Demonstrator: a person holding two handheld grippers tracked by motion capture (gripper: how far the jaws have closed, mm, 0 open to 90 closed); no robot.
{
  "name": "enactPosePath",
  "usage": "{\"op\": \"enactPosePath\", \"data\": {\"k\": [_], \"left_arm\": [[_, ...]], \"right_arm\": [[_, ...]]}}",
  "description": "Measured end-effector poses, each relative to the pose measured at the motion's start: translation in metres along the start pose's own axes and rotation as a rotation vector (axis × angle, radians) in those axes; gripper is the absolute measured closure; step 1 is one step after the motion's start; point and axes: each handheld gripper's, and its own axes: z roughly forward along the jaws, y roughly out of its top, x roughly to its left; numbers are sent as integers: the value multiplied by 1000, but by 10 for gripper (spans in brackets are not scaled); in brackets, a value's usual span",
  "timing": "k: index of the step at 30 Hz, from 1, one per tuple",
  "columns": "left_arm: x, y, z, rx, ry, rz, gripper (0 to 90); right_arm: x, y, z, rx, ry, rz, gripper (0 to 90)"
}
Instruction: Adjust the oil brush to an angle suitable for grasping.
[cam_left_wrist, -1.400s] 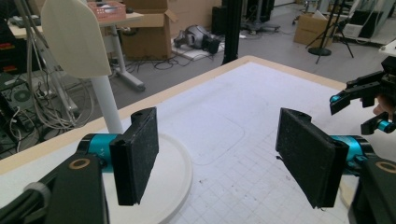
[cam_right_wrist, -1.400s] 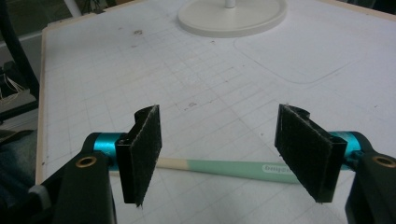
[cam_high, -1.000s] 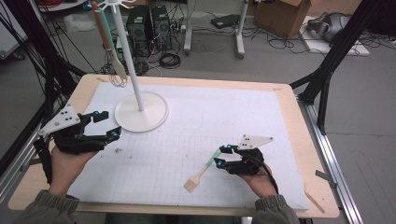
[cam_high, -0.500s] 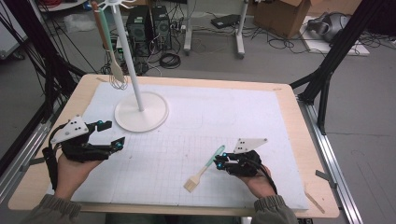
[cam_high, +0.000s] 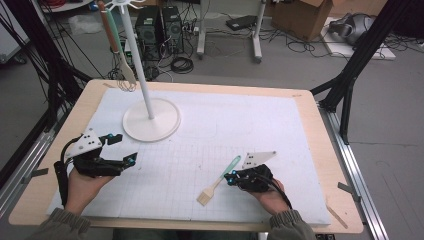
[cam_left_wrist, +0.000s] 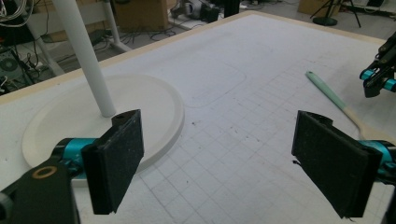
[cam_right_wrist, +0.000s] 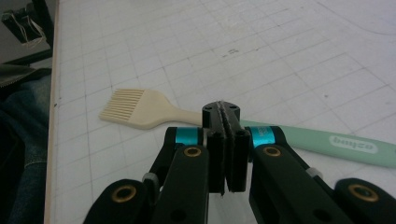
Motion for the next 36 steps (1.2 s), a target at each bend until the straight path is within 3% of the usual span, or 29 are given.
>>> {"op": "enactPosePath", "data": {"k": [8, 20, 28, 36], "left_arm": [[-7, -9, 12, 40, -28, 19, 121], [-11, -13, 16, 47, -26, 28, 118], [-10, -14, 16, 45, -24, 26, 118], [-9, -14, 15, 38, -23, 27, 118]], "right_arm": [[3, 1, 4, -4, 20, -12, 890], [8, 4, 12, -6, 57, -23, 889], [16, 7, 27, 25, 79, -42, 890], [20, 14, 37, 41, 70, -48, 890]]}}
